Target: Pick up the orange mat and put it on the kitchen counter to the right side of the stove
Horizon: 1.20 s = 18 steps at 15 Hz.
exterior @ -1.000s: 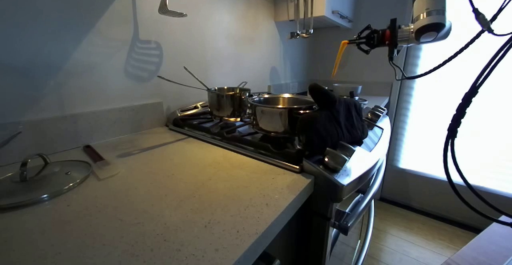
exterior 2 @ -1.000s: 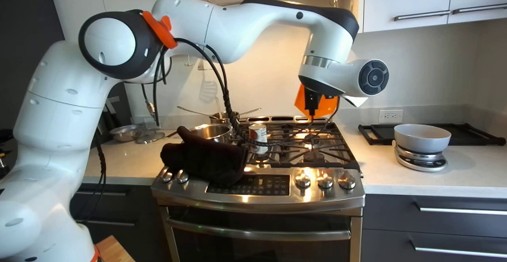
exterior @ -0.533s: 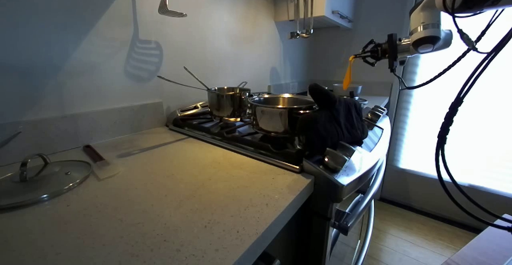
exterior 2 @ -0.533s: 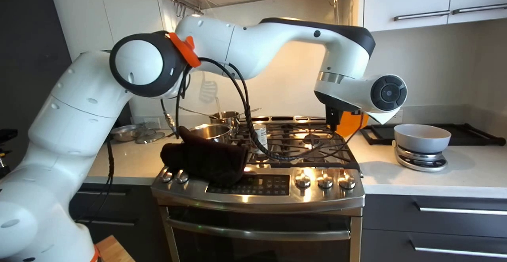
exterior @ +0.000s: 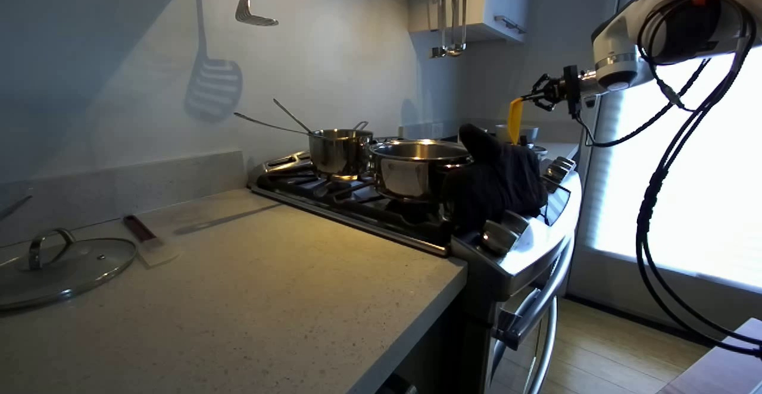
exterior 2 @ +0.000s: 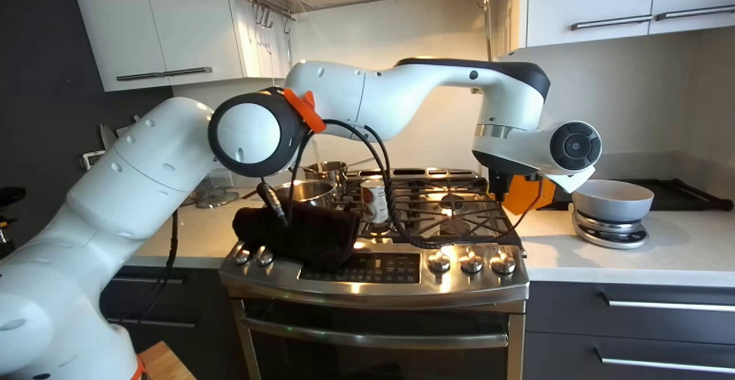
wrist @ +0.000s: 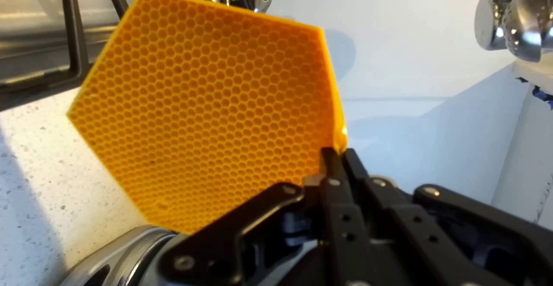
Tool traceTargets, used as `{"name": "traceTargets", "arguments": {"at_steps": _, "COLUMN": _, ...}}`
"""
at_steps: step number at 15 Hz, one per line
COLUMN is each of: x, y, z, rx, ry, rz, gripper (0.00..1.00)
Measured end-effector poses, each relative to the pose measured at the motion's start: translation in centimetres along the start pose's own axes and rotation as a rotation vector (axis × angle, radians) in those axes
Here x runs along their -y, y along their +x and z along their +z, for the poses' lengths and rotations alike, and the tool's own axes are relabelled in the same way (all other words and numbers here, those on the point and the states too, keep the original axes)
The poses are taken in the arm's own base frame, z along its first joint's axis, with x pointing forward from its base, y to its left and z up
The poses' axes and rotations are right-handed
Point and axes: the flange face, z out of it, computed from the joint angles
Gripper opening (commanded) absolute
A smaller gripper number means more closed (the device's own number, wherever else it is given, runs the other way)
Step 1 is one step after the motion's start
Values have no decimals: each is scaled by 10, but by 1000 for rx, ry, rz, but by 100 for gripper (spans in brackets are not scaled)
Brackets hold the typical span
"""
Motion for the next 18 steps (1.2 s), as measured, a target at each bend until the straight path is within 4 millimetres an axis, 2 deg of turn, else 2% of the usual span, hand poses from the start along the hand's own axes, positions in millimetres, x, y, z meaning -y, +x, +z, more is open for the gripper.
{"name": "traceTargets", "arguments": {"at_steps": 5, "x": 6, "y": 12, "z": 19, "rx": -31, "ry": 3, "rz": -39, "gripper": 1}}
{"name": "traceTargets", "arguments": {"at_steps": 7, "x": -12, "y": 15, "z": 28, "rx": -41, "ry": -19, "rz": -24, "gripper": 1}}
{"name": "traceTargets", "arguments": {"at_steps": 11, "x": -79, "y": 20, "z": 42, "rx": -44, "ry": -100, "rz": 25, "gripper": 1}}
{"name": "traceTargets", "arguments": {"at_steps": 13, "x": -103, "y": 20, "z": 47, "rx": -41, "ry": -129, "rz": 38, "gripper": 1}}
{"name": "traceTargets", "arguments": {"at_steps": 15, "x": -113, "y": 20, "z": 48, "rx": -31, "ry": -163, "rz": 49, "gripper": 1}}
{"name": "traceTargets", "arguments": {"at_steps": 18, "x": -115, "y": 25, "z": 41, "rx": -34, "ry": -242, "rz": 71, "gripper": 1}}
